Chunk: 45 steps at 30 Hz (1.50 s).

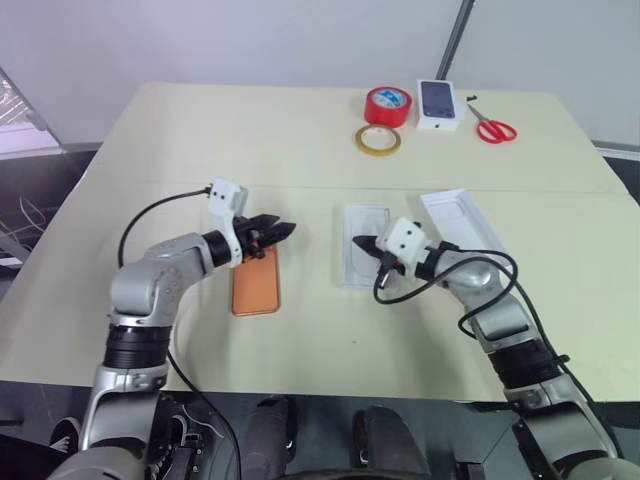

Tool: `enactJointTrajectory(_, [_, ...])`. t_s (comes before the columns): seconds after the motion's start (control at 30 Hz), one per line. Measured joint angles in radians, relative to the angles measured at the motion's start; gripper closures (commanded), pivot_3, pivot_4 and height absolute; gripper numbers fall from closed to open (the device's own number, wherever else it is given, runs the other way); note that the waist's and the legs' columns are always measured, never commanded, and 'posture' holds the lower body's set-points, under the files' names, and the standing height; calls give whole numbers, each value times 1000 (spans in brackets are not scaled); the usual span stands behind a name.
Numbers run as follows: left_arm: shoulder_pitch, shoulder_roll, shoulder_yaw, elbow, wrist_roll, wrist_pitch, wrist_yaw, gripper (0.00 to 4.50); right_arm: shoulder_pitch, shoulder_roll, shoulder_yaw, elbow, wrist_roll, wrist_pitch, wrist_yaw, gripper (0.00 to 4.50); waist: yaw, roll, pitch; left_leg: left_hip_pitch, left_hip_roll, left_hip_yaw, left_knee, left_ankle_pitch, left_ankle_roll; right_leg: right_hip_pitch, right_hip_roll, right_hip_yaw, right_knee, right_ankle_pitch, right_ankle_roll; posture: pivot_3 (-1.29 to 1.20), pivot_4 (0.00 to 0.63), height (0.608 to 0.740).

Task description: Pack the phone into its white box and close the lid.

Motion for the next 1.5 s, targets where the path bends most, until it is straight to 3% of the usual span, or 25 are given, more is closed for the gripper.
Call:
enactJointTrajectory(0.23, [66, 94, 4, 2, 29, -84, -63, 1996, -19, -63, 48, -7, -59, -39, 88, 4478, 3, 0, 0, 0, 0, 0, 0, -2, 3, 1, -1, -1, 0, 0, 0, 0, 150, 728])
enactJointTrajectory(0.43, [70, 98, 7, 3, 28, -83, -58, 1996, 0, -58, 49, -30, -14, -14, 149, 4478, -1, 0, 0, 0, 0, -1, 0, -3, 5, 1, -2, -1, -1, 0, 0, 0, 150, 728])
enactJointTrajectory(0.7, [82, 166, 112, 20, -103, 221, -21, 1996, -106, 16, -13, 65, -34, -21, -9, 4478, -24, 0, 0, 0, 0, -1, -1, -2, 4, -1, 0, -1, 1, 0, 0, 0, 150, 728])
enactJointTrajectory(0.9, [102, 219, 236, 24, -215, 446, -14, 1996, -128, 103, -57, 7, 63, 61, -2, 4478, -25, 0, 1, 0, 1, -1, -1, -2, 4, -1, 0, -1, 1, 0, 0, 0, 150, 728])
enactJointTrajectory(1.13, [111, 207, 358, 63, -303, 661, 37, 1996, -139, 188, 110, -114, 39, 149, 56, 4478, -22, 0, 1, 0, 0, -1, -1, -3, 4, -1, 0, -1, 1, 0, 0, 0, 150, 728])
enactJointTrajectory(1.3, [127, 156, 367, 50, -324, 739, 77, 1996, -184, 204, 242, -76, -60, 192, 82, 4478, -23, 0, 1, 0, 0, -1, -1, -2, 3, -2, -1, -1, 2, 0, 0, 0, 150, 728])
enactJointTrajectory(1.5, [144, 94, 395, 5, -326, 768, 136, 1996, -211, 245, 289, -1, -135, 220, 64, 4478, -23, 0, 0, 0, -1, -1, -2, 0, 0, -3, -2, -1, 2, 0, 0, 0, 150, 728])
